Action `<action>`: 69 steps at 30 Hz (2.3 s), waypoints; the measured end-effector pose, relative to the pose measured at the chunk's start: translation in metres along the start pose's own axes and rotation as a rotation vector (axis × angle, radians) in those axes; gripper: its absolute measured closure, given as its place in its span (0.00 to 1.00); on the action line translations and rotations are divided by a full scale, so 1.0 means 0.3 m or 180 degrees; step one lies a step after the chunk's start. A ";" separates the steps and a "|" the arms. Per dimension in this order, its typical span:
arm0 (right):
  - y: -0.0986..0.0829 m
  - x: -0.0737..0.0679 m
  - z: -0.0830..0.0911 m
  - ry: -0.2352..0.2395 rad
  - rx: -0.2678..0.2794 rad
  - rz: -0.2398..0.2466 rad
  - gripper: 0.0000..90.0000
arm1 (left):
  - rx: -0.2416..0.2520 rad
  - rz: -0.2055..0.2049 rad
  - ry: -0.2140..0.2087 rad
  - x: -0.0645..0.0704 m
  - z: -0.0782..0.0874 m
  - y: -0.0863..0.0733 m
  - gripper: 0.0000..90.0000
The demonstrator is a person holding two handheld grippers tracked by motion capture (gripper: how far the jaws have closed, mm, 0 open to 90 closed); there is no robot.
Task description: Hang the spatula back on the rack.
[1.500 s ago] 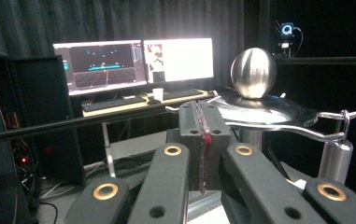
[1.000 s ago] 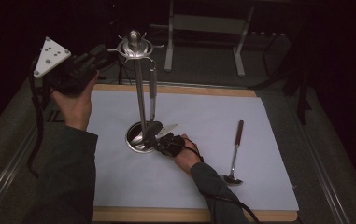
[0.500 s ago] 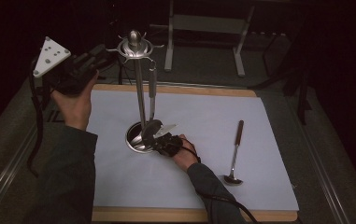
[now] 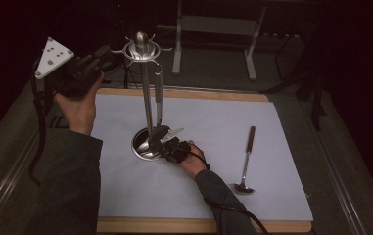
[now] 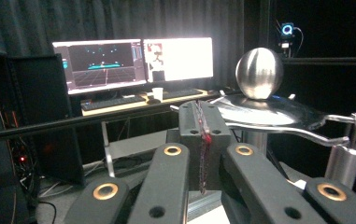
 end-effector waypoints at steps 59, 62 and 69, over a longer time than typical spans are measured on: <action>-0.002 0.009 -0.001 0.0100 -0.0010 -0.0141 1.00 | 0.0004 0.0201 -0.0134 -0.059 -0.021 0.007 1.00; -0.001 0.009 -0.001 0.0099 -0.0009 -0.0137 1.00 | 0.0015 0.0138 -0.0178 -0.025 0.020 0.013 1.00; -0.002 0.010 -0.001 0.0112 -0.0015 -0.0149 1.00 | -0.0055 0.0022 -0.0230 0.012 0.027 -0.007 1.00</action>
Point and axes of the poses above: each handheld gripper's, and its own axes: z roughly backward along the jaws, y roughly out of its top, x roughly to its right, the point moved 6 cm from there along -z, roughly forward along the jaws, and after that the axes turned 8 degrees about -y, right-handed, at the moved point
